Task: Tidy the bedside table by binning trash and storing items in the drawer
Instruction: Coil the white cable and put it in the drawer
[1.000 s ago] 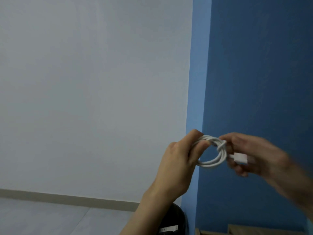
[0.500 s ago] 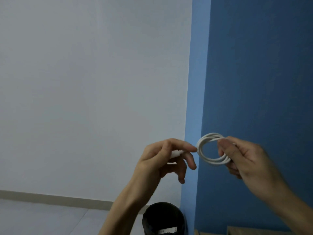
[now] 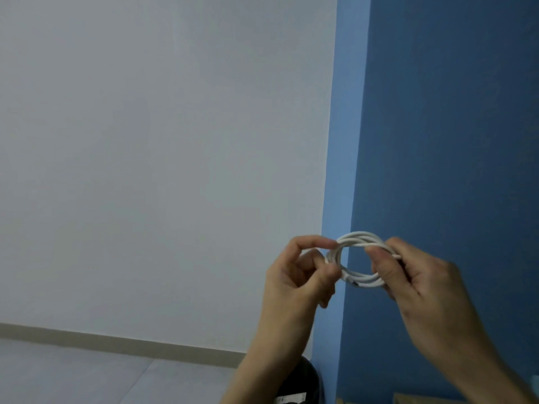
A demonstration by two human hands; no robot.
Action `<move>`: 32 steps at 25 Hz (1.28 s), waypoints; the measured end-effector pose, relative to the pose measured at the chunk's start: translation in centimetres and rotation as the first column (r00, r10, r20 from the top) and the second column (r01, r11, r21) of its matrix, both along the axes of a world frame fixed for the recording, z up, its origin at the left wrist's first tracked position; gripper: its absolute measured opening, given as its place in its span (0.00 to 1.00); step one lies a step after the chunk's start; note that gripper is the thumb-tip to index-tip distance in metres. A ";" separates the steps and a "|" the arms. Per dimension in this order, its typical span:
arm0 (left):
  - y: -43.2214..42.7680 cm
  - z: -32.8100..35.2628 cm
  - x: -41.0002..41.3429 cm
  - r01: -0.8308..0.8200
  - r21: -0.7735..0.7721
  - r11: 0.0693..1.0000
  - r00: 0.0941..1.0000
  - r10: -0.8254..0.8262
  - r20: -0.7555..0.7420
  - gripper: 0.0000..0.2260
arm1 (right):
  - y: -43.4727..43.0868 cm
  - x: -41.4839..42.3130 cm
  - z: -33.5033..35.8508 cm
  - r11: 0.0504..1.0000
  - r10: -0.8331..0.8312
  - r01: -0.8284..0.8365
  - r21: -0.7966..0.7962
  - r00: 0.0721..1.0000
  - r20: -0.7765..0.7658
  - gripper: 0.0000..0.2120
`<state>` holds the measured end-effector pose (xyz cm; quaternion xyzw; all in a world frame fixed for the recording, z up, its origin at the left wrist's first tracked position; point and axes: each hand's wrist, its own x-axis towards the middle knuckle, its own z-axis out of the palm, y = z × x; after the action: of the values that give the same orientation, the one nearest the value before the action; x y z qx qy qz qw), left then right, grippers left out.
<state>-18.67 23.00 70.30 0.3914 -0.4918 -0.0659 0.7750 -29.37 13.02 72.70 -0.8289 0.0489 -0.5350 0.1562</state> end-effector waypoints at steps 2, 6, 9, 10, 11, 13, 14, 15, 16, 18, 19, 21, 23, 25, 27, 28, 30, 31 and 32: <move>-0.7 -0.1 -0.3 -0.079 -0.005 0.997 0.997 0.079 -0.019 0.15 | 0.1 0.1 -0.2 1.000 0.020 -0.021 0.006 1.000 0.016 0.26; -1.4 0.1 -0.7 -0.181 0.071 0.981 0.980 0.174 0.098 0.11 | 0.2 0.2 -0.5 0.996 0.086 -0.087 0.036 0.996 0.033 0.22; -1.6 0.2 -0.9 -0.303 0.042 0.952 0.946 0.295 0.135 0.07 | 0.3 -0.1 -0.6 0.995 0.089 -0.090 0.049 0.996 0.025 0.21; -1.5 0.2 -1.0 -0.364 0.023 0.931 0.920 0.356 0.164 0.05 | 0.4 -0.1 -0.6 0.998 0.057 -0.057 0.015 0.998 0.016 0.20; -1.5 0.2 -1.0 -0.426 0.003 0.905 0.887 0.417 0.198 0.05 | 0.6 -0.2 -0.6 1.000 0.027 -0.027 -0.015 1.000 0.006 0.19; -1.4 0.4 -0.7 -0.558 -0.063 0.828 0.778 0.548 0.307 0.09 | 0.9 -0.3 -0.7 0.999 -0.003 0.002 -0.041 1.000 -0.013 0.19; -1.2 0.7 -0.6 -0.623 -0.104 0.775 0.698 0.611 0.374 0.09 | 1.0 -0.5 -0.6 1.000 0.008 -0.009 -0.022 1.000 -0.020 0.18; -1.0 0.9 -0.5 -0.666 -0.140 0.732 0.629 0.653 0.423 0.07 | 1.1 -0.6 -0.5 0.999 0.035 -0.034 0.016 0.999 -0.023 0.17; -0.9 1.1 -0.5 -0.667 -0.150 0.730 0.614 0.653 0.444 0.05 | 1.1 -0.7 -0.3 0.995 0.074 -0.073 0.062 0.997 -0.019 0.17; -0.7 1.4 -0.9 -0.520 -0.063 0.852 0.763 0.497 0.414 0.05 | 0.9 -0.8 0.0 0.980 0.149 -0.148 0.133 0.989 -0.004 0.17; -0.6 1.5 -1.1 -0.422 0.004 0.907 0.837 0.387 0.387 0.06 | 0.7 -0.9 0.1 0.974 0.172 -0.169 0.151 0.985 -0.003 0.17; 0.0 1.5 -0.8 -0.213 0.107 0.971 0.924 0.164 0.345 0.05 | 0.3 -0.8 0.0 0.966 0.196 -0.193 0.172 0.981 -0.004 0.19; 0.6 1.5 0.4 0.040 0.192 0.980 0.947 -0.099 0.306 0.05 | -0.3 -0.9 -0.2 0.947 0.230 -0.227 0.229 0.973 0.012 0.24; 1.0 1.5 1.5 0.142 0.260 0.955 0.930 -0.219 0.295 0.09 | -0.8 -1.1 -0.4 0.913 0.284 -0.276 0.302 0.959 0.018 0.28; 1.2 1.7 2.1 0.111 0.288 0.951 0.931 -0.201 0.304 0.08 | -1.1 -1.3 -0.4 0.887 0.340 -0.316 0.337 0.940 -0.014 0.29; 1.3 1.8 2.3 0.071 0.289 0.955 0.930 -0.168 0.327 0.07 | -1.3 -1.4 -0.3 0.875 0.368 -0.333 0.352 0.929 -0.037 0.30; 1.6 2.1 2.6 -0.077 0.270 0.960 0.901 -0.049 0.431 0.06 | -1.7 -1.6 -0.1 0.857 0.421 -0.348 0.380 0.898 -0.127 0.32; 1.7 2.3 2.8 -0.180 0.256 0.950 0.862 0.027 0.506 0.06 | -1.9 -1.7 0.0 0.855 0.439 -0.346 0.386 0.880 -0.182 0.33; 1.9 2.5 3.0 -0.281 0.235 0.931 0.804 0.094 0.587 0.06 | -2.0 -1.8 0.1 0.856 0.448 -0.338 0.391 0.863 -0.234 0.34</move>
<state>-15.65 24.86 72.79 0.5572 -0.6409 0.0546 0.5252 -31.21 10.99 72.83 -0.8567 -0.0086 -0.3344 0.3927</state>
